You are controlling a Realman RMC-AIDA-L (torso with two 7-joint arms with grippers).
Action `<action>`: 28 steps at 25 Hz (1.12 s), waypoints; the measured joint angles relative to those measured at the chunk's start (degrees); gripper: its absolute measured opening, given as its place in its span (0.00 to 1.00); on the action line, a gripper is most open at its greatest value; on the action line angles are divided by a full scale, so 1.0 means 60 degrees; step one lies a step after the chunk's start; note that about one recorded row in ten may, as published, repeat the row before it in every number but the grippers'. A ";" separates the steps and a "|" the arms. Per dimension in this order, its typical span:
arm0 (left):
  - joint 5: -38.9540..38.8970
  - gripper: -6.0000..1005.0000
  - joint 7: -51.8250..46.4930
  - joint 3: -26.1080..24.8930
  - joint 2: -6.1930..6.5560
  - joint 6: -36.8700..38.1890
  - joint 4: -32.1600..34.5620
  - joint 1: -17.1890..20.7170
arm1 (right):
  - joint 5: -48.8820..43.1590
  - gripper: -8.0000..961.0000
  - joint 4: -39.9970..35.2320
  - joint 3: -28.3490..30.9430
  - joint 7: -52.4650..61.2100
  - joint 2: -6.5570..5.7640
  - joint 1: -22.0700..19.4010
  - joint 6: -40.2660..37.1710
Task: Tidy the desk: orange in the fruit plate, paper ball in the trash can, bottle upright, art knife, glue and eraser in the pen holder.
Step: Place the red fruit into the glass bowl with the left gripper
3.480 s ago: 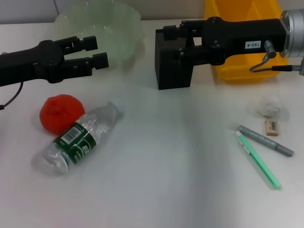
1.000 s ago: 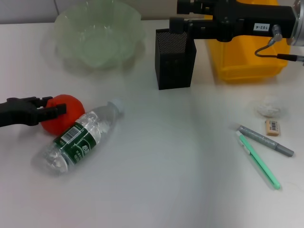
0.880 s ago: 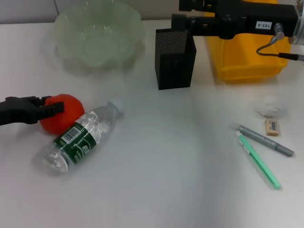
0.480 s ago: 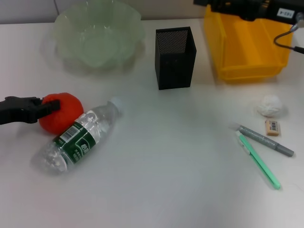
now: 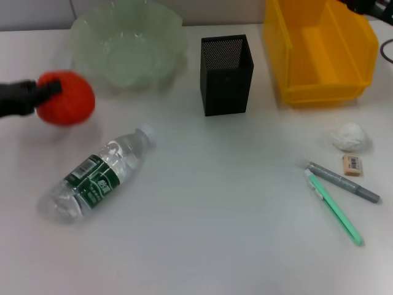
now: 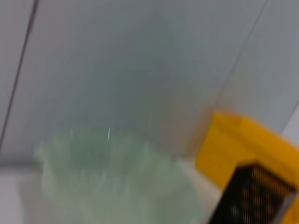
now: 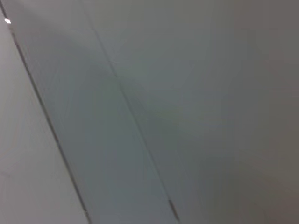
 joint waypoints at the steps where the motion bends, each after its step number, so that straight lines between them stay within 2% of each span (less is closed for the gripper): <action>1: -0.0901 0.18 0.0636 -0.0004 -0.0033 0.0034 -0.0004 0.0001 | -0.0002 0.82 0.0055 0.0001 -0.0141 0.0000 -0.0036 0.0076; 6: -0.1928 0.17 0.1731 -0.0005 -0.0208 -0.0381 -0.0084 -0.0187 | -0.0326 0.82 0.0167 -0.0182 -0.0645 0.0017 -0.0183 0.0310; 11: -0.2176 0.17 0.2475 0.0002 -0.0557 -0.1486 -0.0103 -0.0785 | -0.1324 0.82 0.0182 -0.0222 -0.0761 0.0051 -0.0161 0.0557; 13: -0.2180 0.17 0.2839 0.0030 -0.0756 -0.2015 -0.0113 -0.1101 | -0.1610 0.82 0.0180 -0.0224 -0.0762 0.0103 -0.0121 0.0723; 16: -0.2186 0.17 0.3567 0.0088 -0.0946 -0.2709 -0.0283 -0.1592 | -0.1810 0.82 0.0145 -0.0254 -0.0765 0.0192 -0.0071 0.0863; 23: -0.2729 0.17 0.6489 0.0090 -0.1000 -0.5183 -0.1965 -0.3184 | -0.1825 0.81 0.0154 -0.0342 -0.0773 0.0233 -0.0059 0.0923; 28: -0.3582 0.17 0.8954 0.0109 -0.1044 -0.6424 -0.2816 -0.3800 | -0.1831 0.81 0.0160 -0.0342 -0.0773 0.0246 -0.0094 0.0849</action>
